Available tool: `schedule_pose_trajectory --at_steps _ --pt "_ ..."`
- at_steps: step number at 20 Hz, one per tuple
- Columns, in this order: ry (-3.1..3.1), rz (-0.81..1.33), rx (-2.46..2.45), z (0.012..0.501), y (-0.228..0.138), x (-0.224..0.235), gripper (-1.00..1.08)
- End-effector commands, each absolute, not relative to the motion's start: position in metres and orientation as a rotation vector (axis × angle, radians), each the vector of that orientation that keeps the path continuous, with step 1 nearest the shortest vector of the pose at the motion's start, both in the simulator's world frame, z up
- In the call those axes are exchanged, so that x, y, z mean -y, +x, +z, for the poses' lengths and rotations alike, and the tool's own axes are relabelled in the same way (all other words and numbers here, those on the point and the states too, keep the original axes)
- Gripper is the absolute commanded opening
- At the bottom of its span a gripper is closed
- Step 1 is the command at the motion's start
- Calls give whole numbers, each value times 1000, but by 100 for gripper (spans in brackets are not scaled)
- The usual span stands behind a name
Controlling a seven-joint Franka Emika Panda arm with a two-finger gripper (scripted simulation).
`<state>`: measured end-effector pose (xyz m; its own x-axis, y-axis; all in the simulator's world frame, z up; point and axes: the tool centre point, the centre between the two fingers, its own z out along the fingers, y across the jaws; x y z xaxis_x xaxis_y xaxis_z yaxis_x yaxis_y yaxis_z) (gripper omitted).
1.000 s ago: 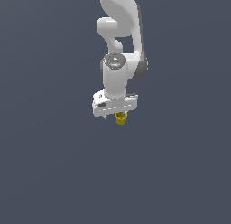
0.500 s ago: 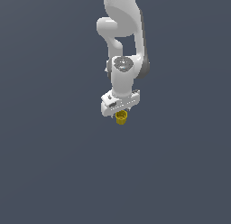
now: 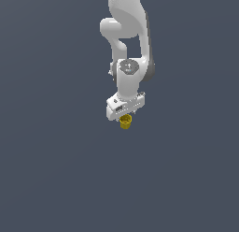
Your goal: Pick up the object and move it to a goal position.
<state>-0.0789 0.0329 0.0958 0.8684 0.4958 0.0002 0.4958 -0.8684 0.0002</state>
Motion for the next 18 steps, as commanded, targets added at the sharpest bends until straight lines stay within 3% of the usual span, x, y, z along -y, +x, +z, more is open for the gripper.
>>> schedule_pose_trajectory --at_steps 1,15,16,18 --pt "3036 0 -807 92 -79 -33 100" --pt "3034 0 -815 46 -80 -33 100" --pt "3034 0 -815 46 -80 -33 -100" --pt "3034 0 -815 46 -80 -33 -100"
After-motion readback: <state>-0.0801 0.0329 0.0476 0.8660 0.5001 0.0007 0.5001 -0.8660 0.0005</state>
